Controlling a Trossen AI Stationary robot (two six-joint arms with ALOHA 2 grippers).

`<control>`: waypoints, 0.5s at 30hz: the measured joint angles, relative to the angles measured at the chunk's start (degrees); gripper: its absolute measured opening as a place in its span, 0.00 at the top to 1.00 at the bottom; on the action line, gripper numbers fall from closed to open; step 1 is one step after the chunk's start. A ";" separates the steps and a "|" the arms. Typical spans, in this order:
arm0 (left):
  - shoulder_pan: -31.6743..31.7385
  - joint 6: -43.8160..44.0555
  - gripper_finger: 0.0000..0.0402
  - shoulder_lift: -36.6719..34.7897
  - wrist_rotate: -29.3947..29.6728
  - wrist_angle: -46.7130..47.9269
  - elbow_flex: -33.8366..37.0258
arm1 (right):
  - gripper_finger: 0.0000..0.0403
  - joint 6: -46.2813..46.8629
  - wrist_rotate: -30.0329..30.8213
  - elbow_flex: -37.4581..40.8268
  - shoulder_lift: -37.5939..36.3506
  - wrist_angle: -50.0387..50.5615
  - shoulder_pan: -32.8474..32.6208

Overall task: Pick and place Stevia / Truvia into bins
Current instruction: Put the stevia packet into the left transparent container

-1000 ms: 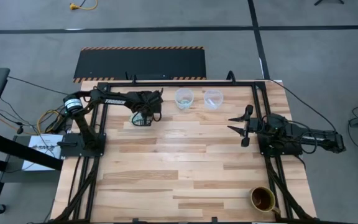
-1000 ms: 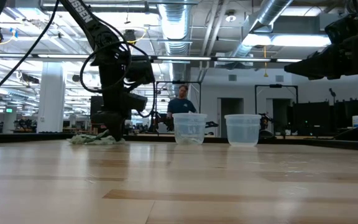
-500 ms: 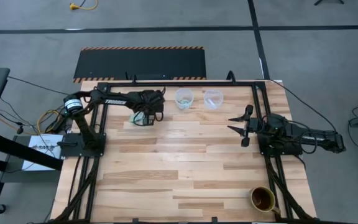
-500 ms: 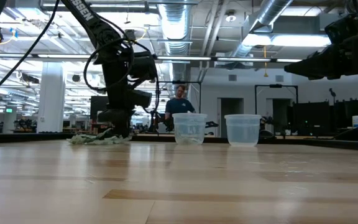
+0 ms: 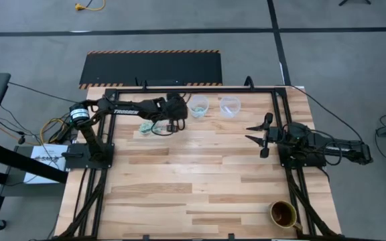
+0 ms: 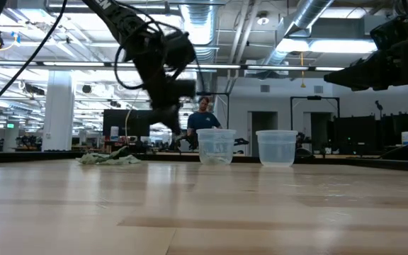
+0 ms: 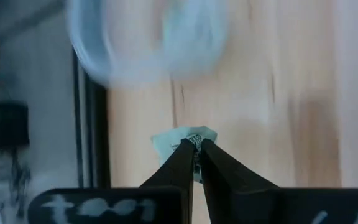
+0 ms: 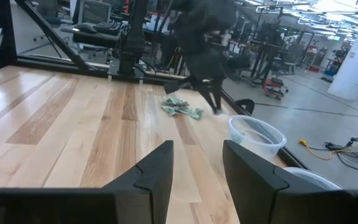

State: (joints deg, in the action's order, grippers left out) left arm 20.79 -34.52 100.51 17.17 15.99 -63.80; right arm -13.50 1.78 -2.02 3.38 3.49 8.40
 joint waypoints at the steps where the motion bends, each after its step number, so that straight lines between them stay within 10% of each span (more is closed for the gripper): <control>1: -0.43 -0.58 0.99 0.00 -0.77 -2.46 -0.13 | 0.67 0.00 0.00 0.00 0.00 0.02 0.00; 15: -1.01 -5.38 0.99 -0.02 -7.54 -27.12 -0.23 | 0.67 0.00 -0.15 -0.02 0.00 0.11 0.00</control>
State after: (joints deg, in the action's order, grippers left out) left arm 19.78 -39.91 100.49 9.63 -11.13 -64.03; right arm -13.49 1.63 -2.04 3.38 3.60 8.40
